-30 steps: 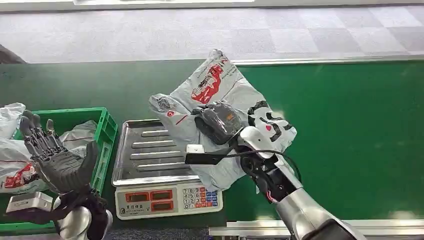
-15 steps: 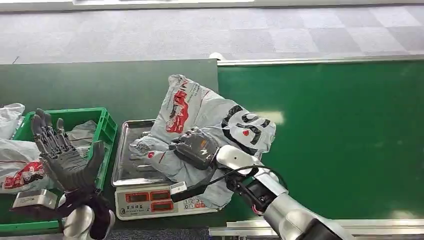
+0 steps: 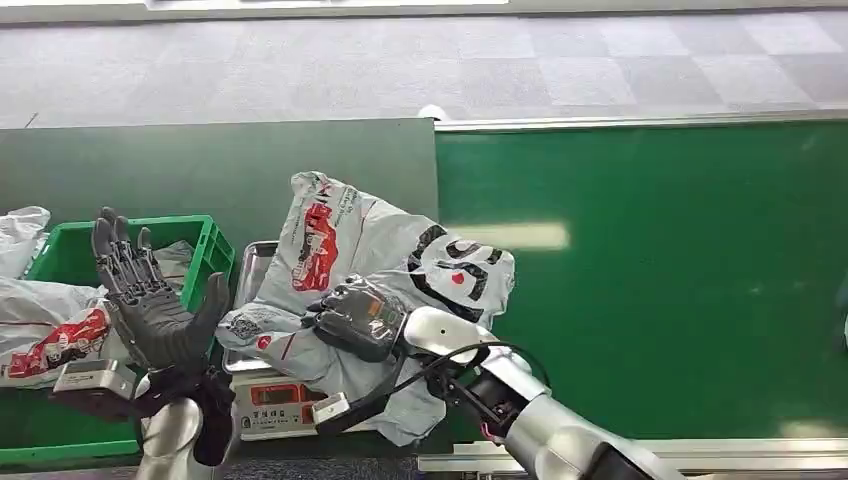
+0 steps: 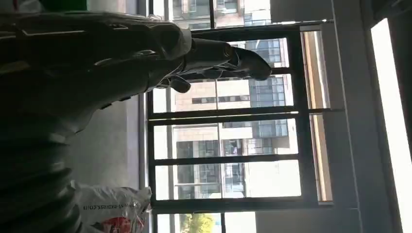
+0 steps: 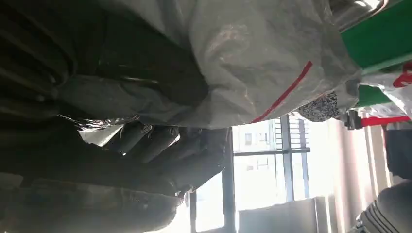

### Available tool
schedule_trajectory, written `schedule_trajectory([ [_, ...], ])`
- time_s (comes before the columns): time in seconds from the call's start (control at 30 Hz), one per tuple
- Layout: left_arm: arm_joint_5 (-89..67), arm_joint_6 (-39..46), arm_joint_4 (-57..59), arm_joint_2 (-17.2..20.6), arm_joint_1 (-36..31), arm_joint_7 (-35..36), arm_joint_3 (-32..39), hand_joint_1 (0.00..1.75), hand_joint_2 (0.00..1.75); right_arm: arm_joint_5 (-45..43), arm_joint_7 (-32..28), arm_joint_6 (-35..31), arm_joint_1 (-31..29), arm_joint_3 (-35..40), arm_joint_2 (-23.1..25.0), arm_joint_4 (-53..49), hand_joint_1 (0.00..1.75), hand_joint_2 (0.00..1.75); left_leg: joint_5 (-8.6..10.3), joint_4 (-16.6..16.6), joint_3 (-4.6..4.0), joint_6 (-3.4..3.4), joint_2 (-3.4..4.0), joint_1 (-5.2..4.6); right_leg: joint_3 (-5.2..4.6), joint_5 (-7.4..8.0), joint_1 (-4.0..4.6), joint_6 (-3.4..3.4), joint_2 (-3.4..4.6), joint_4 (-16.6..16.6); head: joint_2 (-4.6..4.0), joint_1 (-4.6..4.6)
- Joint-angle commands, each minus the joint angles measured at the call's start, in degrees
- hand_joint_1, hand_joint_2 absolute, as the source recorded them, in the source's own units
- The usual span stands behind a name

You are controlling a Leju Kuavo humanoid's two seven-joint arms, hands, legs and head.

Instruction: Moved the parcel from conveyor to table for the left to box.

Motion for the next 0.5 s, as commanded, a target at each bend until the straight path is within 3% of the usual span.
schedule_trajectory([
  [0.03, -0.12, -0.63, 5.84, 0.57, -2.46, -0.22, -1.50, 0.00, 1.75, -1.52, -0.19, 0.48, -2.38, 0.61, 0.96, 5.23, 1.57, 1.75, 0.05, -0.05, 0.01, 0.02, -0.07, -0.03, 0.01, 0.01, -0.03, -0.01, -0.06, -0.02, 0.00, 0.00],
  [0.07, -0.10, -0.72, 5.90, 0.55, -2.50, -0.22, -1.51, 0.00, 1.75, -1.75, -0.35, 0.37, -2.33, 0.46, 0.90, 5.10, 1.54, 1.75, 0.06, -0.07, 0.03, 0.03, -0.09, -0.01, 0.05, 0.02, 0.00, -0.01, -0.09, -0.06, 0.00, 0.00],
  [0.1, -0.22, -0.66, 6.01, 0.49, -2.64, -0.22, -1.61, 0.00, 1.75, -2.37, -0.72, 0.39, -2.25, 0.02, 0.77, 4.84, 0.91, 1.75, 0.04, -0.04, 0.02, 0.03, -0.12, -0.01, 0.05, 0.00, -0.01, 0.00, -0.11, -0.04, 0.00, 0.00],
  [0.13, -0.18, -0.64, 6.06, 0.51, -2.75, -0.22, -1.70, 0.00, 1.75, -3.29, -1.34, -0.03, -2.06, -0.50, 0.56, 4.17, 0.54, 1.75, 0.04, -0.04, 0.01, 0.03, -0.11, -0.02, 0.04, 0.00, -0.02, 0.00, -0.11, -0.03, 0.00, 0.00],
  [0.17, -0.15, -0.63, 6.10, 0.50, -2.79, -0.22, -1.70, 0.00, 1.75, -3.47, -1.42, -0.16, -2.01, -0.62, 0.54, 4.02, 0.54, 1.75, 0.06, -0.07, 0.03, 0.04, -0.13, -0.01, 0.06, 0.02, -0.01, 0.00, -0.12, -0.08, 0.00, 0.00],
  [0.2, -0.11, -0.68, 6.27, 0.48, -2.94, -0.22, -1.71, 0.00, 1.75, -4.09, -1.73, -0.39, -1.85, -1.03, 0.48, 3.49, 0.17, 1.75, 0.04, -0.03, 0.00, 0.04, -0.10, -0.02, 0.02, 0.01, -0.01, 0.00, -0.09, -0.02, 0.00, 0.00],
  [0.5, -0.09, -0.68, 6.31, 0.47, -2.97, -0.22, -1.72, 0.00, 1.75, -4.24, -1.83, -0.49, -1.80, -1.11, 0.45, 3.32, 0.17, 1.75, 0.06, -0.06, 0.01, 0.03, -0.08, -0.01, 0.03, 0.03, 0.00, -0.01, -0.08, -0.06, 0.00, 0.00],
])
